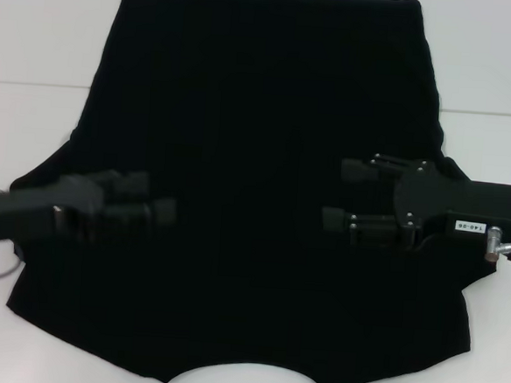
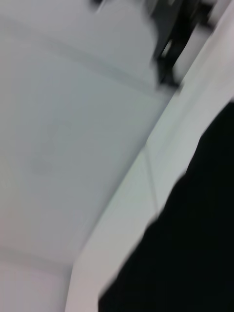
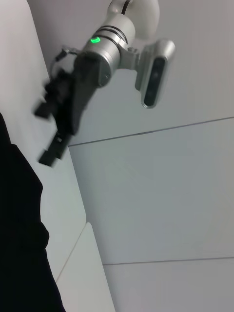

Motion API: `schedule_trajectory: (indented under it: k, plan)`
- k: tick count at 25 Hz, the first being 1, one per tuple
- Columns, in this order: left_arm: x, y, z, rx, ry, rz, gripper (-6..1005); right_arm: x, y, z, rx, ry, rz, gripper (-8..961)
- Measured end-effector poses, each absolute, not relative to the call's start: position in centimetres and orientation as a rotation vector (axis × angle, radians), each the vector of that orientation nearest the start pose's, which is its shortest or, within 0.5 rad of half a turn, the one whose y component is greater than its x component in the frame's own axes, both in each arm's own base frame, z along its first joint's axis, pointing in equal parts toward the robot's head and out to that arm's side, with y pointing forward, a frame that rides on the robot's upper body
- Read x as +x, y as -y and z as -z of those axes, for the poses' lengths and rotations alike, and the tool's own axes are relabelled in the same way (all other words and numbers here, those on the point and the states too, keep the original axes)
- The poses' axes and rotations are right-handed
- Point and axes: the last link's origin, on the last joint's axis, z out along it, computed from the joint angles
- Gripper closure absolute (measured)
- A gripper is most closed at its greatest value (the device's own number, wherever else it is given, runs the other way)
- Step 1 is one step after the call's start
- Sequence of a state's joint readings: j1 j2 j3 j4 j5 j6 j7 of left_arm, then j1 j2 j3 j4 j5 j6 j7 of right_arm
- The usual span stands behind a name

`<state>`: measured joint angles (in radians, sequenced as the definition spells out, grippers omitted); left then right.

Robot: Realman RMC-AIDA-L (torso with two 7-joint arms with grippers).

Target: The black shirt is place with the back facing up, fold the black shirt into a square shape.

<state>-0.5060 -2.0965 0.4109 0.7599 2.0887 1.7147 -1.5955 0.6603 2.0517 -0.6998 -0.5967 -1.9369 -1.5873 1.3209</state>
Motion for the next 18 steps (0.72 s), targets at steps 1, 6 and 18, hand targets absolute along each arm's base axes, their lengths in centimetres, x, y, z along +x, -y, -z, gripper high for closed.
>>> schedule_trajectory:
  k: [1,6,18]
  plan:
    - [-27.8,-32.1,-4.3,-2.516,0.961,0.881,66,21.6,-35.9,-0.1,-2.786,-0.406,-0.812,53]
    - [-29.5,-33.4,-6.3,-2.334,1.112,0.859,66,21.3,-36.0,0.5,-2.778,-0.421,-0.820,53]
    - [-34.6,-35.6,-9.0,-1.936,1.403,0.524,66,19.6,-37.0,1.8,-2.751,-0.441,-0.864,54]
